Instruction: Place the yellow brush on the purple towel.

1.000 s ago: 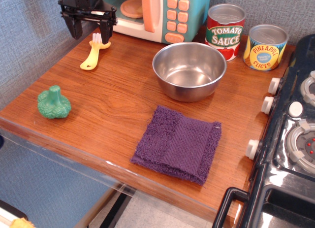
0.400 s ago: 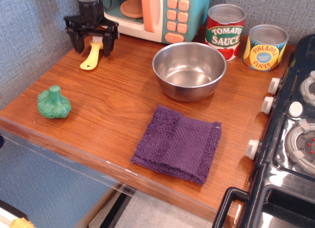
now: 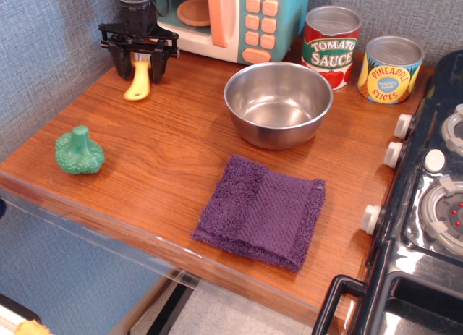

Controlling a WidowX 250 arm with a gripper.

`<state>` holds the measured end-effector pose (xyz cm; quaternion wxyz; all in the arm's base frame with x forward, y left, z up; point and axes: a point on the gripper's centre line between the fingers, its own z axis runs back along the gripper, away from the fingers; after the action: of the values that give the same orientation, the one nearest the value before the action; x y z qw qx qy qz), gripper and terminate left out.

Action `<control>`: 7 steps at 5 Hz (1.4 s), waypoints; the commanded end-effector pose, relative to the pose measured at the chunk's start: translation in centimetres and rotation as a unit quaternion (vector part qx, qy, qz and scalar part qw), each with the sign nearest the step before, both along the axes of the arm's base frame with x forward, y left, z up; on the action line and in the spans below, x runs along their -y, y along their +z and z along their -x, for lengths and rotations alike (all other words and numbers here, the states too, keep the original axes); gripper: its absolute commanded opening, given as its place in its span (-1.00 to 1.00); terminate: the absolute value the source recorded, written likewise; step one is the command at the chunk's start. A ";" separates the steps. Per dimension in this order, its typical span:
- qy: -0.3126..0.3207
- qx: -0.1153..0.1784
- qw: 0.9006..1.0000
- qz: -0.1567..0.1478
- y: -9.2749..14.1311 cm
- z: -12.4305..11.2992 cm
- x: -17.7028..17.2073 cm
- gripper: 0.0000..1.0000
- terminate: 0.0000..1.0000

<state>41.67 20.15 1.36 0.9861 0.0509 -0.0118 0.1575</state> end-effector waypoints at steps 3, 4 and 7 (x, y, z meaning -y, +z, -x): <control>-0.023 0.122 0.992 0.004 10.9 1.3 2.7 -1.00 -1.00; -0.066 0.145 0.987 0.024 13.4 3.8 6.5 -1.00 -1.00; -0.207 0.098 0.971 0.067 9.6 14.3 18.3 -1.00 -1.00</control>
<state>27.89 0.79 9.25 0.9952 -0.0372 -0.0794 -0.0433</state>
